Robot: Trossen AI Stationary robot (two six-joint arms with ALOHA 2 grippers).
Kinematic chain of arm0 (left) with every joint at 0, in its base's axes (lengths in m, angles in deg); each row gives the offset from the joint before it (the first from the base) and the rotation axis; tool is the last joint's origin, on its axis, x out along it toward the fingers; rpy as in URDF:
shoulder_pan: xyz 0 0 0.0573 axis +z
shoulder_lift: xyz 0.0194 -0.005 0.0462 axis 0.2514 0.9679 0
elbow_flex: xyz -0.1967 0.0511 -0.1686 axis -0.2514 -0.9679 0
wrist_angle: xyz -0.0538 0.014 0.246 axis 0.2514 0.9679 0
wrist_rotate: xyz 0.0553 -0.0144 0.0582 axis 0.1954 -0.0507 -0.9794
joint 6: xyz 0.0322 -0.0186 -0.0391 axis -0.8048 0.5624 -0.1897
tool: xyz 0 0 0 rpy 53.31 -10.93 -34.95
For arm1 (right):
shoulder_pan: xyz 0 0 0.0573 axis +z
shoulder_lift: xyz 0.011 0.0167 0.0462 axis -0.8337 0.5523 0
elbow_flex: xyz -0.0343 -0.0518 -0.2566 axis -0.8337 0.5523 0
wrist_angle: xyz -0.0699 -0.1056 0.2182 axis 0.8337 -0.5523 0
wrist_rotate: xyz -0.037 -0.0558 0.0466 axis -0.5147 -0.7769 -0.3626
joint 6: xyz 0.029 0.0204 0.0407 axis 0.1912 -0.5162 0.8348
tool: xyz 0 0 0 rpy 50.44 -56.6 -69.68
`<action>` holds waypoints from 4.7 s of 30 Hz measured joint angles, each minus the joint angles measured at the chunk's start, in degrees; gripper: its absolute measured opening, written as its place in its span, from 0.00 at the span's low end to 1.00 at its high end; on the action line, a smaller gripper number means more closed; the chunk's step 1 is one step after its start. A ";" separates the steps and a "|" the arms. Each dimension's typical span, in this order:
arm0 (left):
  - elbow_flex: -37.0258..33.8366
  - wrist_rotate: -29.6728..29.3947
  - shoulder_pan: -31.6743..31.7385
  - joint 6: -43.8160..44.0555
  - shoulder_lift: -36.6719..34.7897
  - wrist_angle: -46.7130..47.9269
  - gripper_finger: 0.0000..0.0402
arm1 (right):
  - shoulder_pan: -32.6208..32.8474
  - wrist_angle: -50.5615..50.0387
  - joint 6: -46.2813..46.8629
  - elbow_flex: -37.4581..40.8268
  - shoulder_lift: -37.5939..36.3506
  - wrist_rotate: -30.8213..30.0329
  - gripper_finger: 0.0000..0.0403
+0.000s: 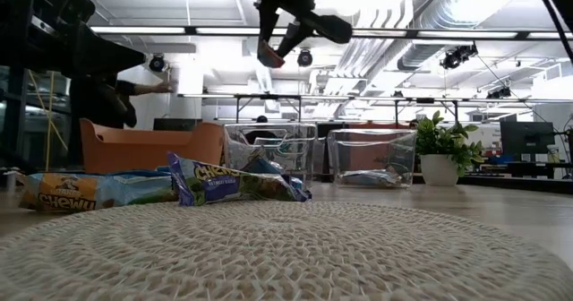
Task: Pick and place Granola Bars by type
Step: Put the red granola bar into the left transparent bin
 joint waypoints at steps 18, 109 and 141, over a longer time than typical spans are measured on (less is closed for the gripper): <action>0.01 0.00 0.00 0.00 -0.01 0.00 0.00 | -21.36 7.16 -11.49 9.56 -0.07 10.79 0.22; 0.01 -0.04 0.00 0.01 0.00 0.00 0.00 | 4.39 24.67 -124.70 36.58 -11.85 25.45 0.52; 0.01 -0.04 0.00 0.01 0.00 0.02 0.00 | 3.17 52.26 -132.33 45.16 -6.48 27.45 0.52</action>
